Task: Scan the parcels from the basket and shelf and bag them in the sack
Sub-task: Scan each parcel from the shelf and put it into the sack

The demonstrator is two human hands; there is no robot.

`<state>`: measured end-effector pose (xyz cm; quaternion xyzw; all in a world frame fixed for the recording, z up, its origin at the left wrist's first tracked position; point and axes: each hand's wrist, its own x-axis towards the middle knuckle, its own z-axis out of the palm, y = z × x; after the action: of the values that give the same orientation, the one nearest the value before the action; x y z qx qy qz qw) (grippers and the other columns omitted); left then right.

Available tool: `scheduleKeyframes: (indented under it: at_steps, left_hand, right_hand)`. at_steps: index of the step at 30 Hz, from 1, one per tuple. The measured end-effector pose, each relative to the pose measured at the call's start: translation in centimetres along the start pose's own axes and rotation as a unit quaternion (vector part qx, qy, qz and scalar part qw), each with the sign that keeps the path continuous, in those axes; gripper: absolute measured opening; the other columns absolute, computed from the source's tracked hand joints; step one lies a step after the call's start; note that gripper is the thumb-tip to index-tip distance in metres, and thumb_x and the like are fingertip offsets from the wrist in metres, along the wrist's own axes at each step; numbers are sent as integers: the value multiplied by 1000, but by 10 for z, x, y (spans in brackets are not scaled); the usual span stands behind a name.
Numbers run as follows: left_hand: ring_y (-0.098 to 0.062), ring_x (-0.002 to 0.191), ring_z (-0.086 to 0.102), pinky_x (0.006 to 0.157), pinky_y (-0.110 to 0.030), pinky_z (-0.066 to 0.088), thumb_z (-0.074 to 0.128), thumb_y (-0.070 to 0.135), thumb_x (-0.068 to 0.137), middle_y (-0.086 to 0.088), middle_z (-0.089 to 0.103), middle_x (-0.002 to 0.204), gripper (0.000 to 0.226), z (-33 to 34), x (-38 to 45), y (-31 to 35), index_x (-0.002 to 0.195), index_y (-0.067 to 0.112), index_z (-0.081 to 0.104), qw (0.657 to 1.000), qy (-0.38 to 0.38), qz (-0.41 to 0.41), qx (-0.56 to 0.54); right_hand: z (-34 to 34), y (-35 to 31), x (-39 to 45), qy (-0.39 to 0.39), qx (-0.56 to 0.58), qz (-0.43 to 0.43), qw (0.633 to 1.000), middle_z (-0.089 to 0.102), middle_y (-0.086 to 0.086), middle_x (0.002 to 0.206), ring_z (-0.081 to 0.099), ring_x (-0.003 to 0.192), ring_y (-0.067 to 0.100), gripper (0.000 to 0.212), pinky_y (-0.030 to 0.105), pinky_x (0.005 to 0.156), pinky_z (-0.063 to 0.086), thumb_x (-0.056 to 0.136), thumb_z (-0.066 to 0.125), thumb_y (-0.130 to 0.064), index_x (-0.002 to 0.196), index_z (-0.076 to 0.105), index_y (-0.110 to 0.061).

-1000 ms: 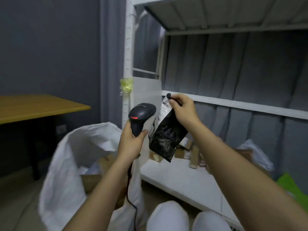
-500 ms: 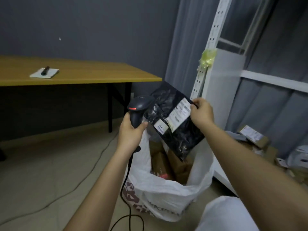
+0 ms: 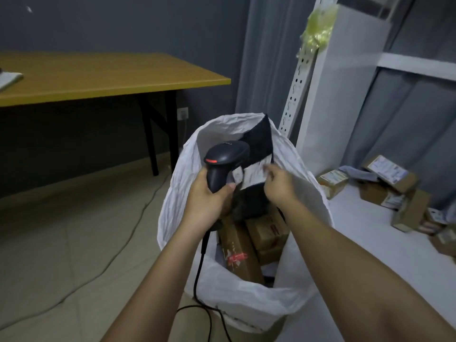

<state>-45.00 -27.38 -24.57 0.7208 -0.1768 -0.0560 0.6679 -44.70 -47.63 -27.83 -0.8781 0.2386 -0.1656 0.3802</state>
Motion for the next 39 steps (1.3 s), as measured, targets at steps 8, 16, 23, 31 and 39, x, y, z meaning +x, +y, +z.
scheduleKeyframes:
  at_steps: [8,16,23,31,39]
  left_hand:
    - [-7,89,64,79,-21,52,72,14,84,3,66,98,33,35,-9,12,112,24,57,999,-44,21,-4]
    - [-1,78,60,65,-18,45,70,19,86,12,64,89,23,149,-44,67,104,24,57,986,-151,71,-27]
    - [-22,85,64,59,-32,52,68,23,87,-2,64,94,20,307,-83,75,102,25,54,959,-276,62,-19]
    - [-25,90,62,73,-36,51,67,20,88,-5,63,102,32,500,-87,19,116,17,52,928,-373,15,16]
    - [-27,97,61,88,-47,53,68,15,88,-5,61,102,34,619,-56,-64,117,13,51,916,-397,-28,52]
  right_hand:
    - [-44,-16,-24,-125,-206,-122,963,63,5,126,59,111,25,35,34,91,48,94,50,-12,126,63,-18]
    - [-202,28,-83,111,-194,-96,970,60,-3,127,54,115,17,31,29,92,42,96,48,-18,121,65,-20]
    - [-298,197,-137,177,-110,123,970,67,5,119,62,106,22,27,32,90,49,94,53,-14,115,70,-14]
    - [-365,396,-171,259,-62,298,917,64,12,120,58,113,31,32,29,87,44,96,55,-14,127,60,-5]
    - [-388,557,-112,153,-322,407,841,11,17,157,5,145,41,94,52,118,9,86,63,-46,152,7,-9]
